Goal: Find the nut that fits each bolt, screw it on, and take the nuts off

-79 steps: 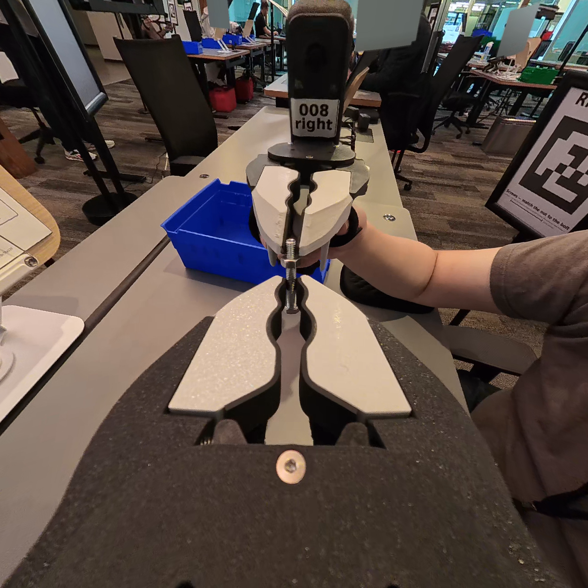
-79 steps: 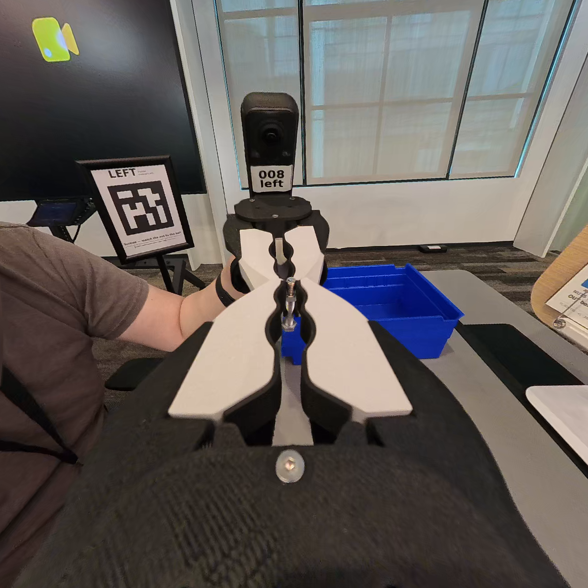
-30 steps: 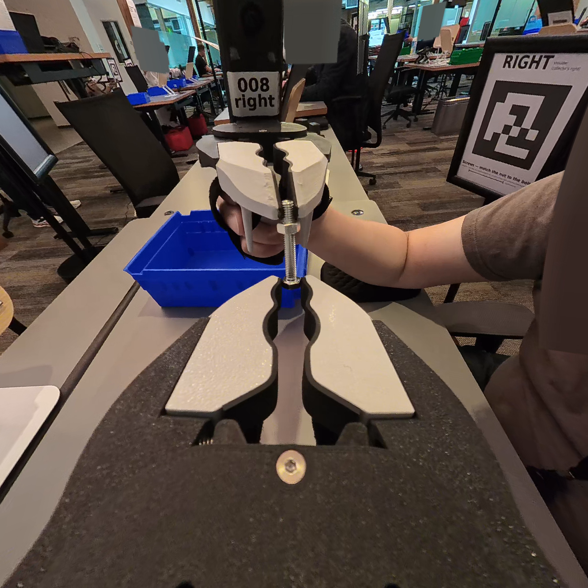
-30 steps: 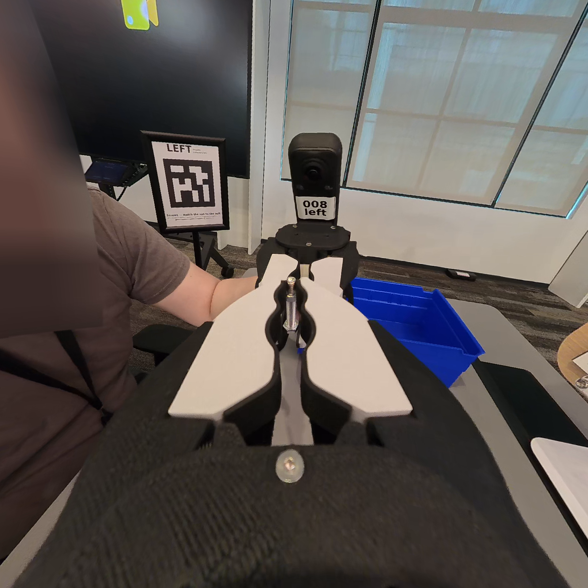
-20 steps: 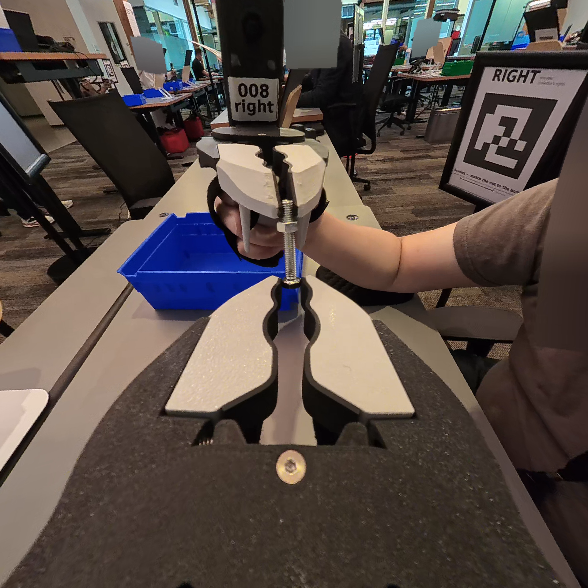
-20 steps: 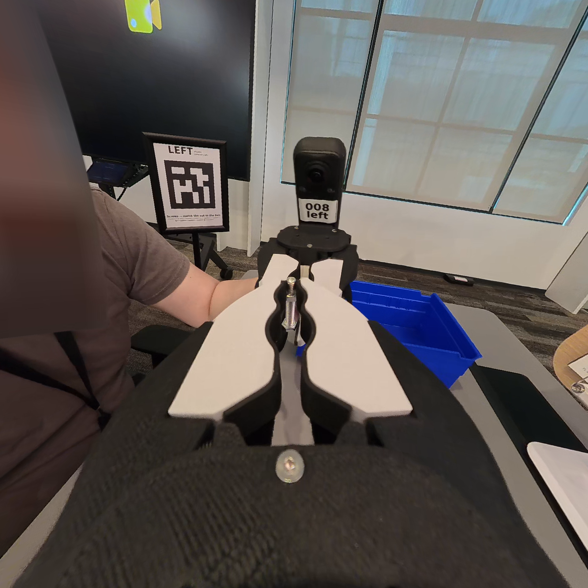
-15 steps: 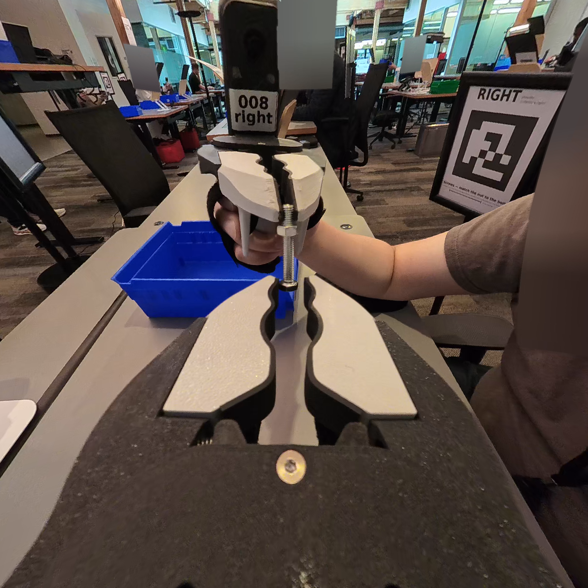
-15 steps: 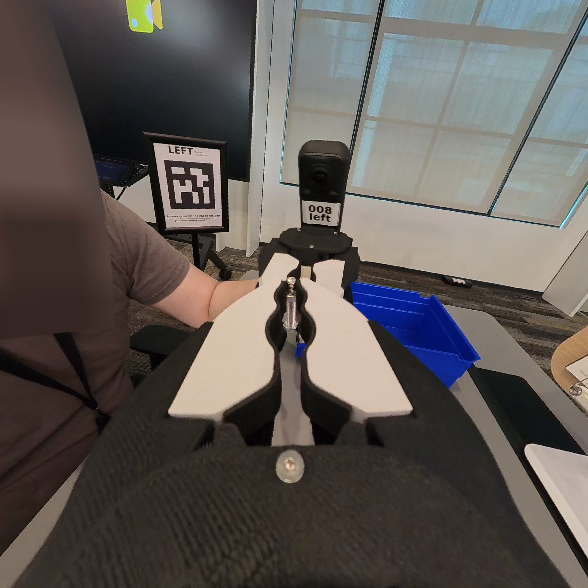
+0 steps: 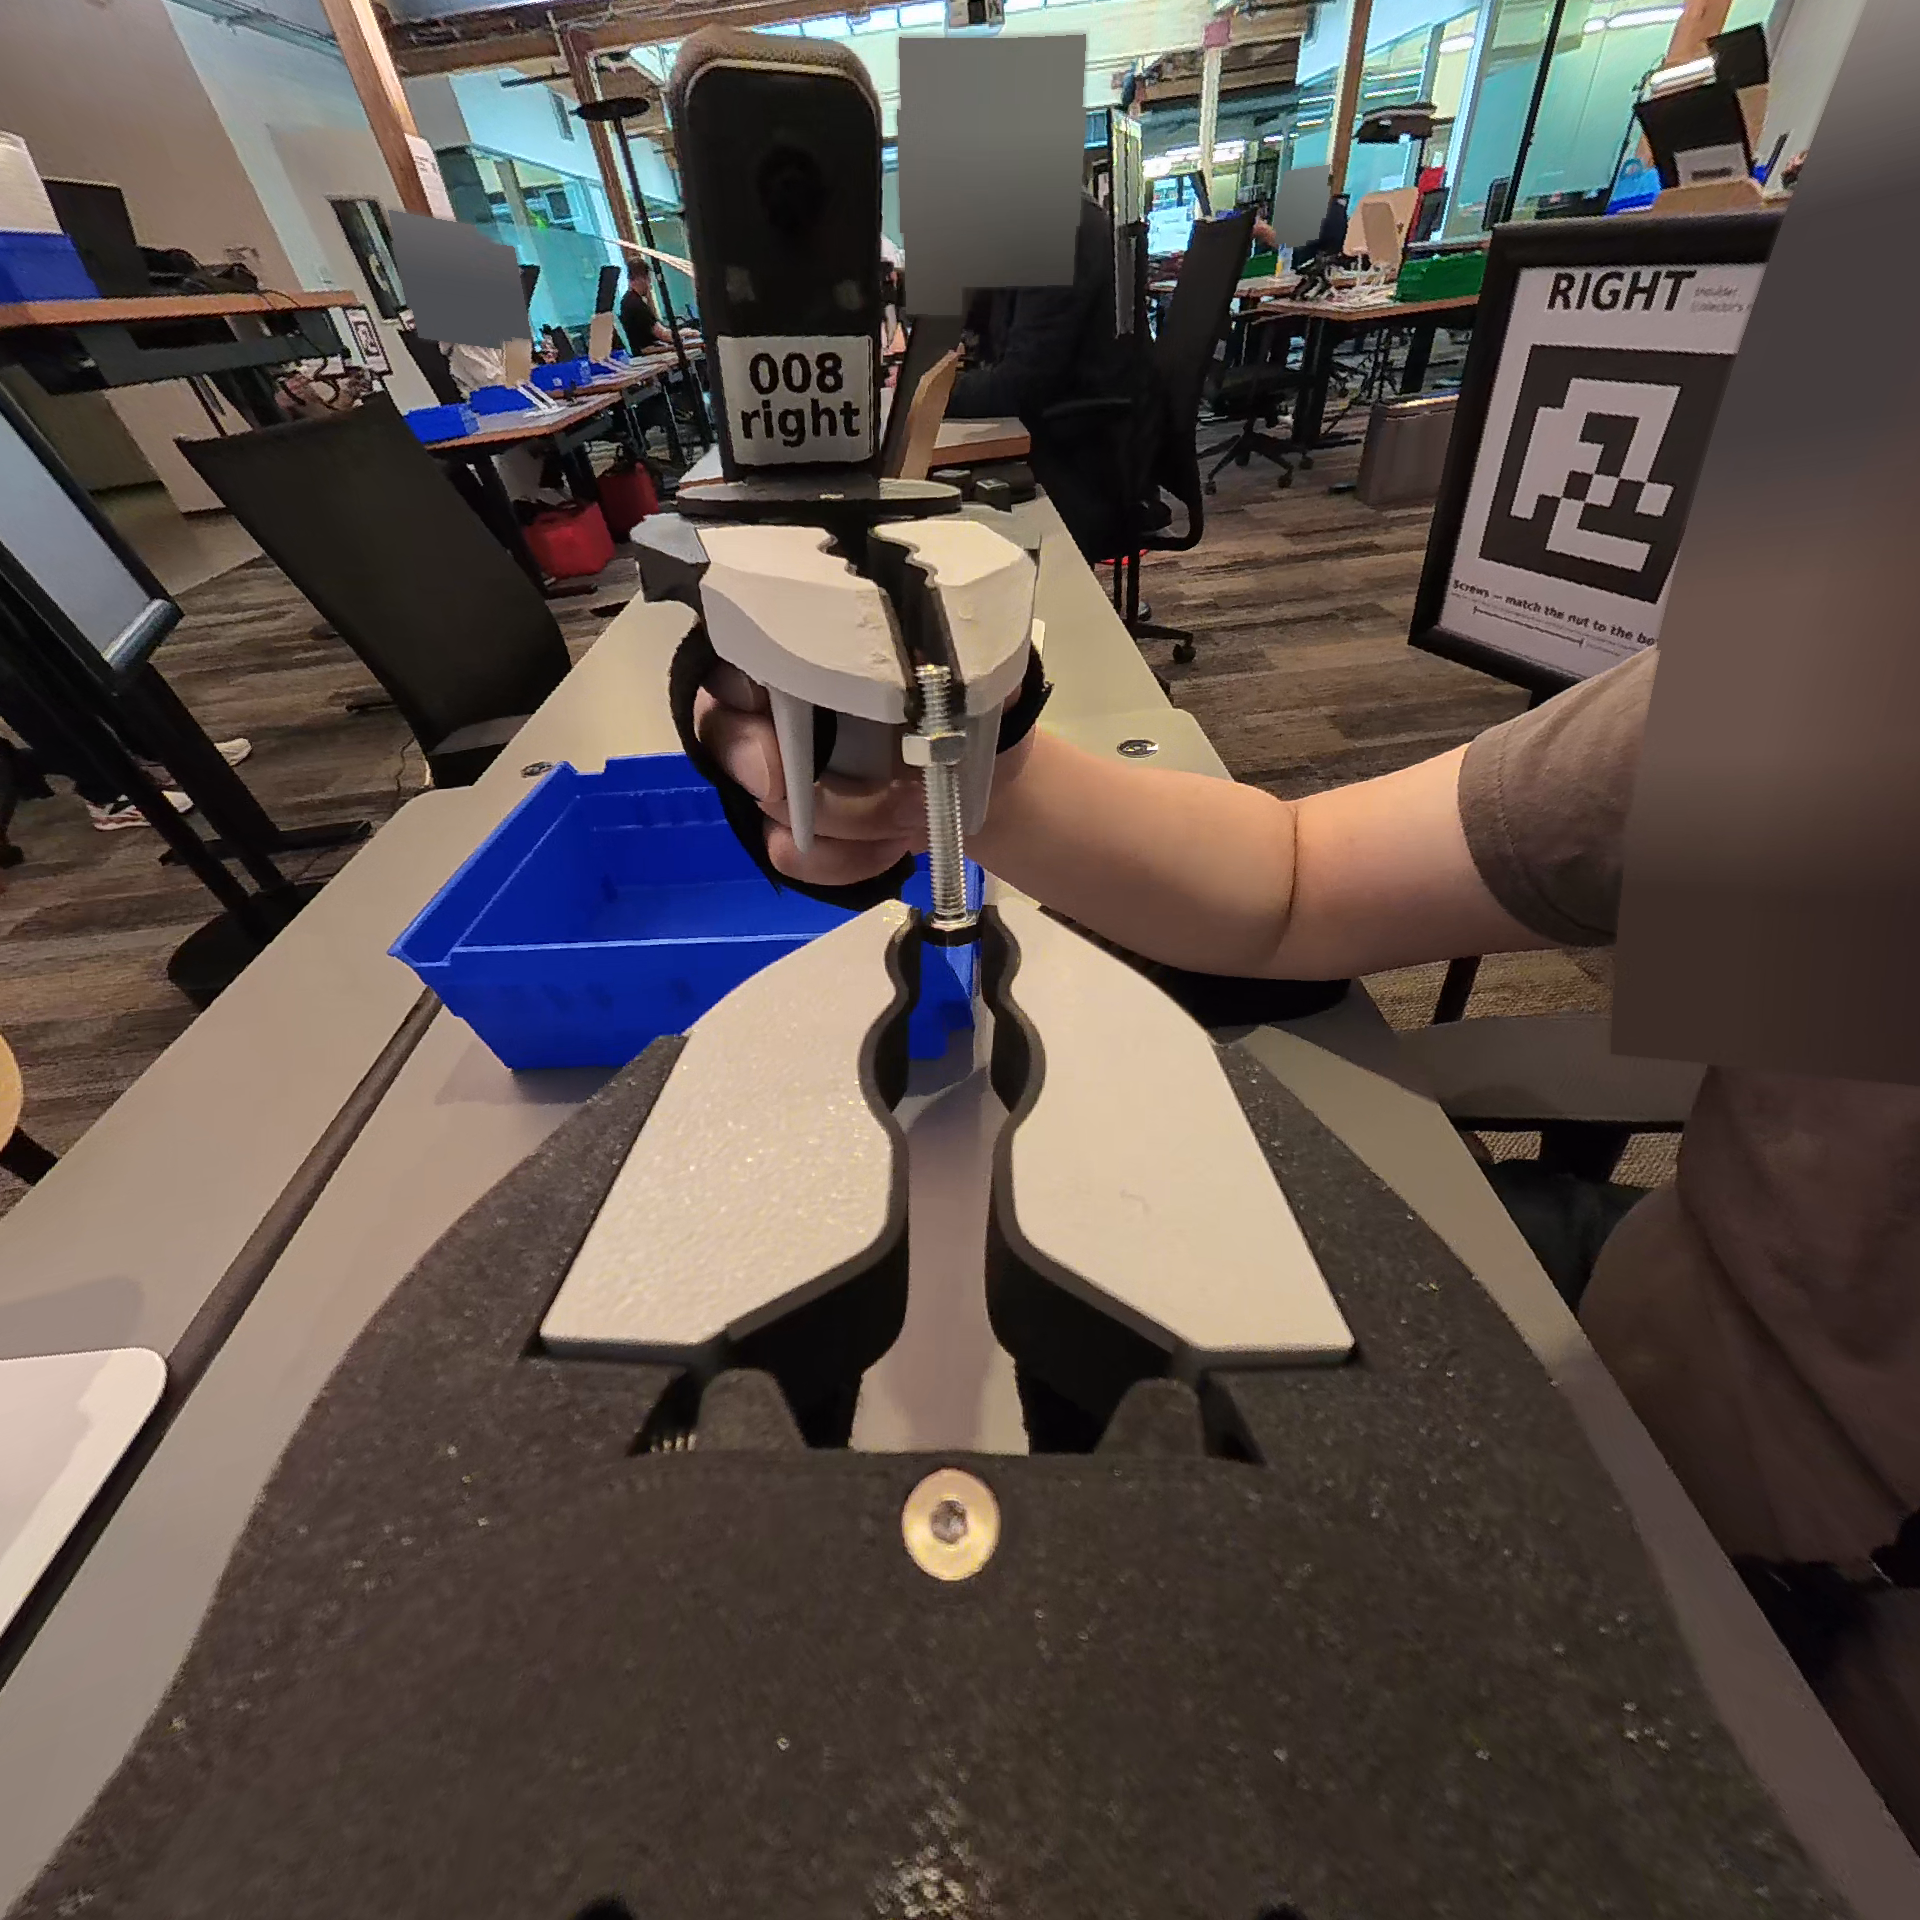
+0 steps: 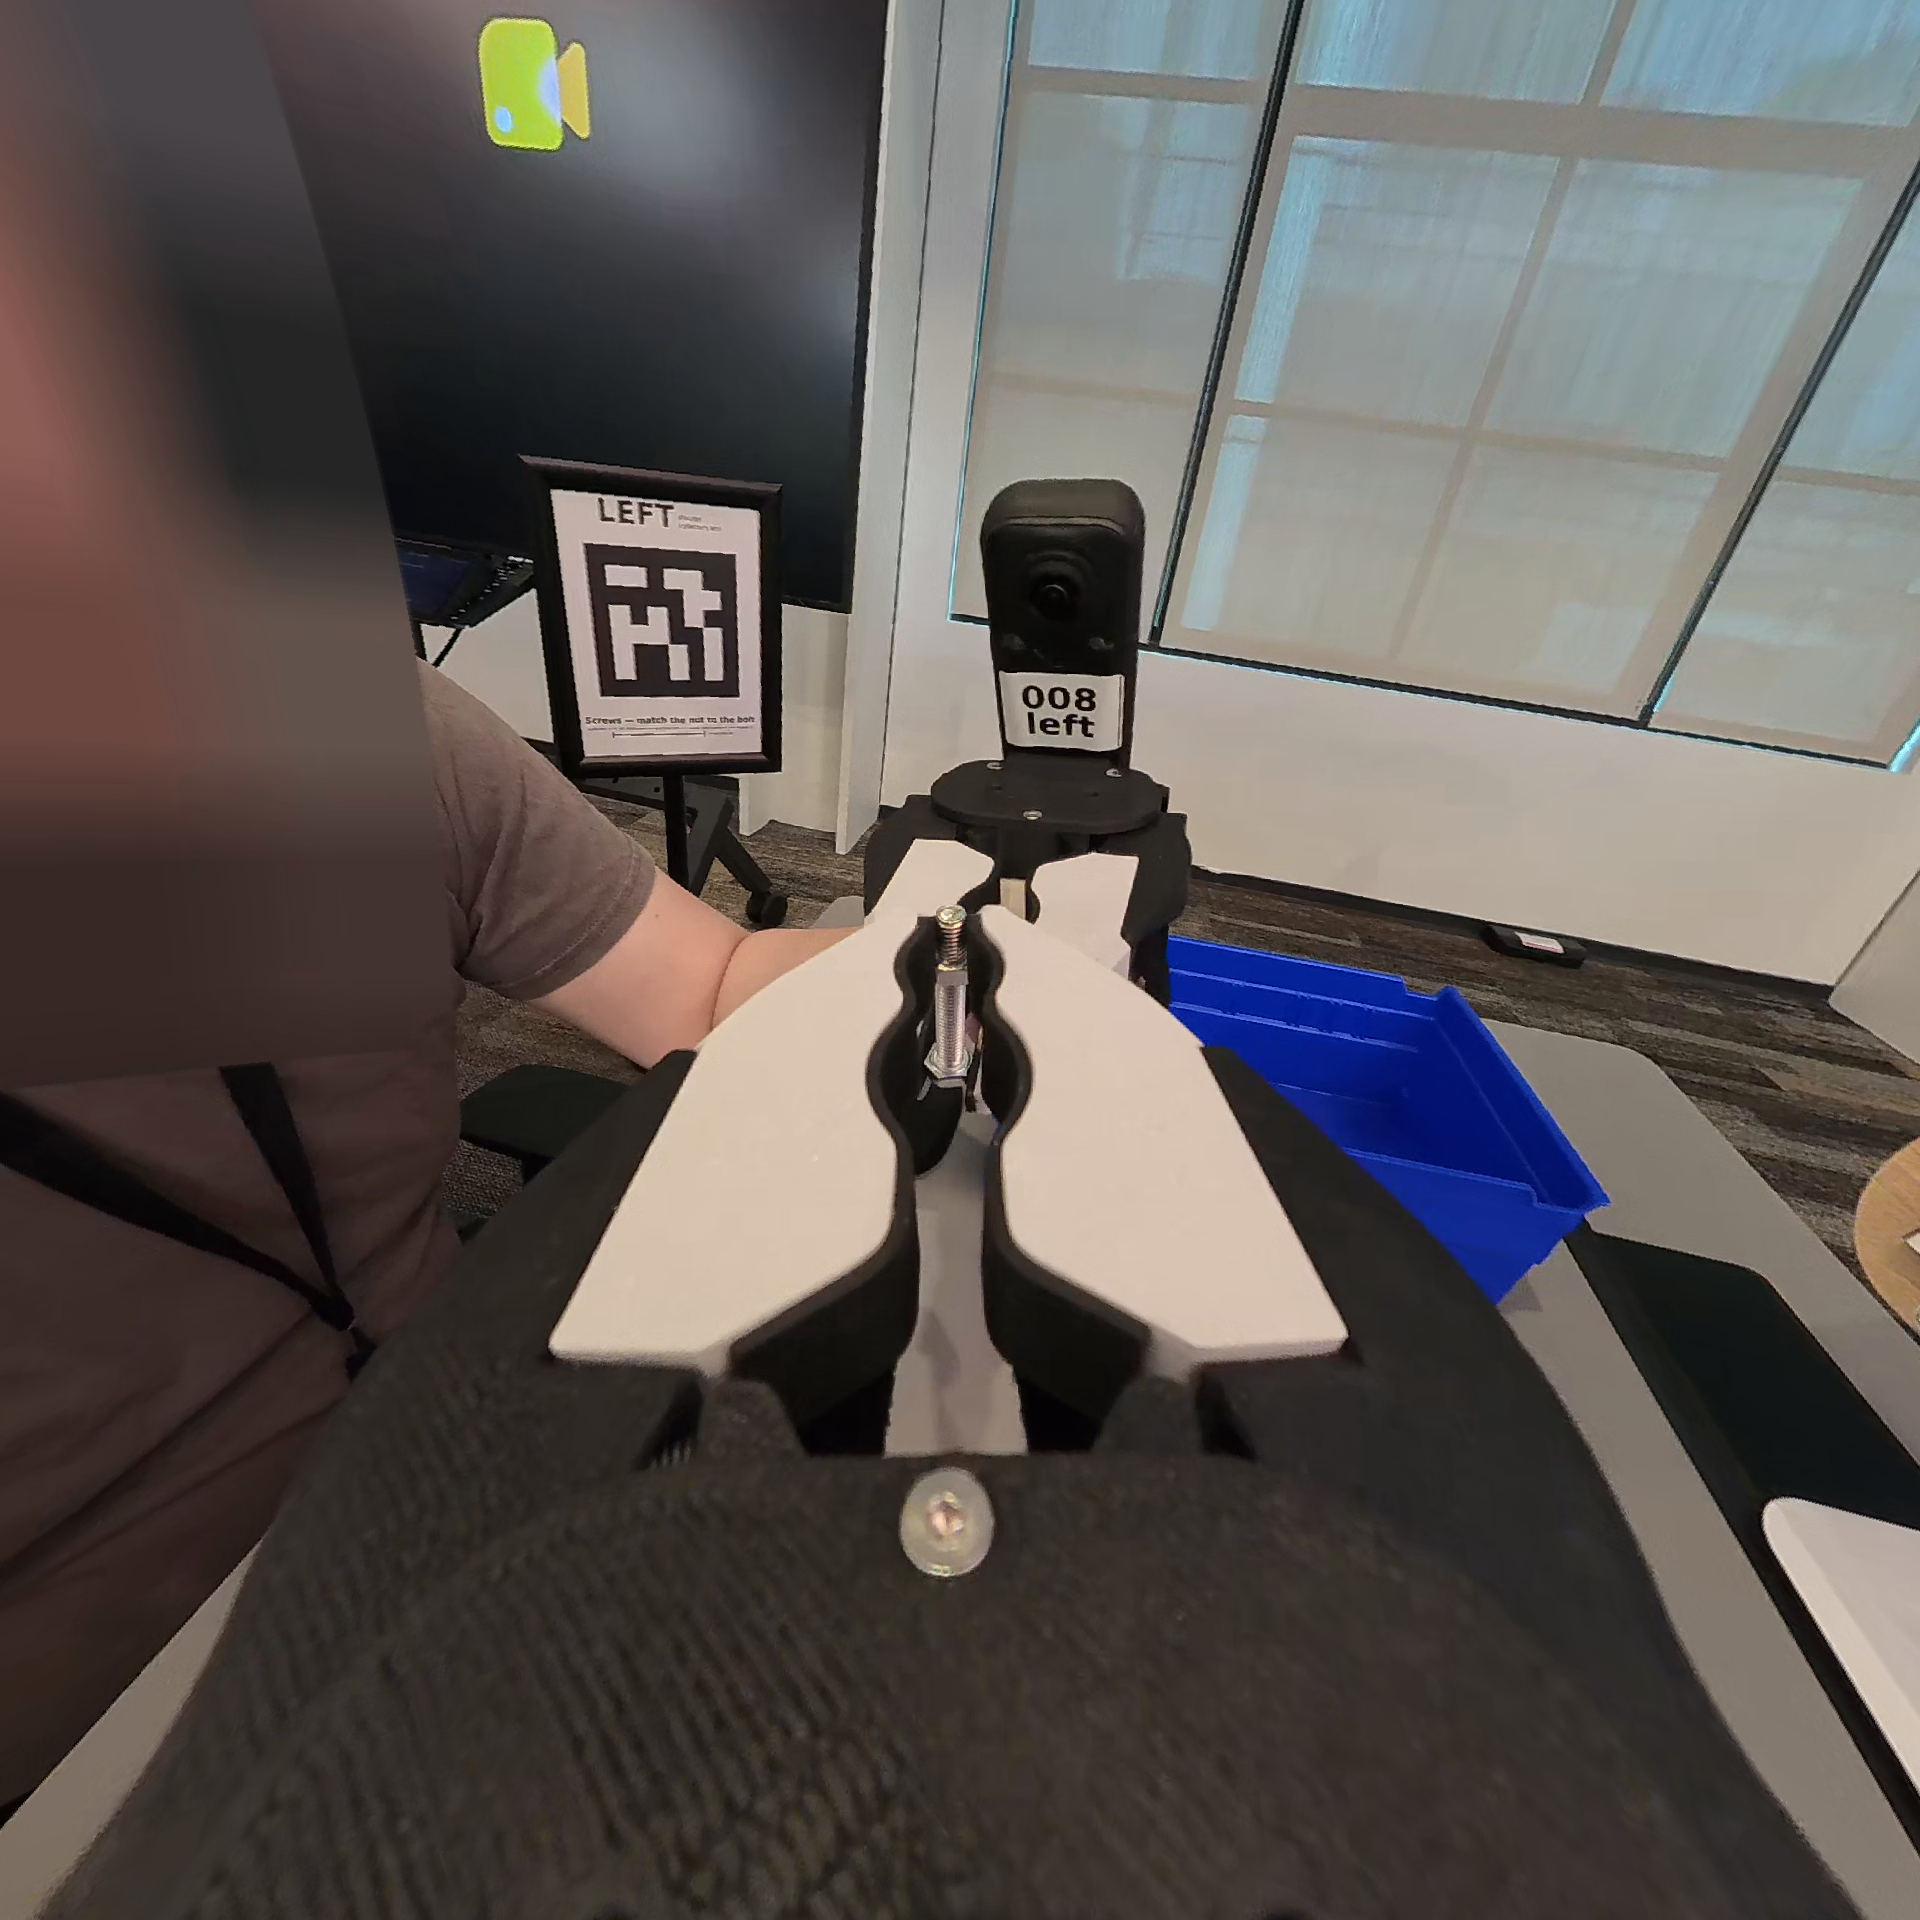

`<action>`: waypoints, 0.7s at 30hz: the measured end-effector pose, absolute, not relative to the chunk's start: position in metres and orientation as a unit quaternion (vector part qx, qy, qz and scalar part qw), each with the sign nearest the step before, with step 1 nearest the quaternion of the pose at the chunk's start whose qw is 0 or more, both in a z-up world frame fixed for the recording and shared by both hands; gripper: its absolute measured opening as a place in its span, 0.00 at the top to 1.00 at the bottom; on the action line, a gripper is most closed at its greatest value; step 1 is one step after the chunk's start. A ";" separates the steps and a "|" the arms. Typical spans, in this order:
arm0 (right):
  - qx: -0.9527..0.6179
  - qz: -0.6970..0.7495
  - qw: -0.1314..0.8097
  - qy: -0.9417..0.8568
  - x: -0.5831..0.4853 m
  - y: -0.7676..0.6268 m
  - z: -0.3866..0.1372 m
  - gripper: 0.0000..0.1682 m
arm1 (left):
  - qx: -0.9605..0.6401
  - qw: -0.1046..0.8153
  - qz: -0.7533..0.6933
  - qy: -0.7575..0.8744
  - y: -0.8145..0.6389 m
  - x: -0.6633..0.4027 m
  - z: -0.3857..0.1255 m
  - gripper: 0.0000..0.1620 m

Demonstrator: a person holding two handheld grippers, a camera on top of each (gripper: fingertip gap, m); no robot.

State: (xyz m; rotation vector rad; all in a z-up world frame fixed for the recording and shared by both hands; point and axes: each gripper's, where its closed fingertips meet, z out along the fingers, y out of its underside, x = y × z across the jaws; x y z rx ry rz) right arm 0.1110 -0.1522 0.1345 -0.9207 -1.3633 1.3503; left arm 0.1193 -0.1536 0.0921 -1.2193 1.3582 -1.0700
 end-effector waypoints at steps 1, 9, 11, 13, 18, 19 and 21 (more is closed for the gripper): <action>-0.374 0.556 0.484 -0.562 0.111 -0.154 0.134 0.96 | -0.499 0.490 -0.442 0.562 -0.155 0.120 0.092 0.94; -0.355 0.563 0.477 -0.574 0.112 -0.162 0.135 0.96 | -0.490 0.473 -0.462 0.568 -0.163 0.121 0.091 0.94; -0.349 0.570 0.475 -0.573 0.113 -0.164 0.136 0.96 | -0.482 0.472 -0.467 0.571 -0.165 0.121 0.092 0.93; -0.344 0.575 0.474 -0.572 0.114 -0.165 0.137 0.96 | -0.477 0.471 -0.475 0.570 -0.167 0.121 0.094 0.94; -0.340 0.583 0.469 -0.569 0.115 -0.166 0.138 0.96 | -0.474 0.474 -0.477 0.568 -0.168 0.122 0.095 0.94; -0.339 0.584 0.469 -0.569 0.115 -0.166 0.138 0.96 | -0.473 0.474 -0.478 0.568 -0.169 0.122 0.095 0.93; -0.338 0.585 0.469 -0.569 0.115 -0.167 0.139 0.96 | -0.469 0.480 -0.478 0.567 -0.169 0.122 0.097 0.93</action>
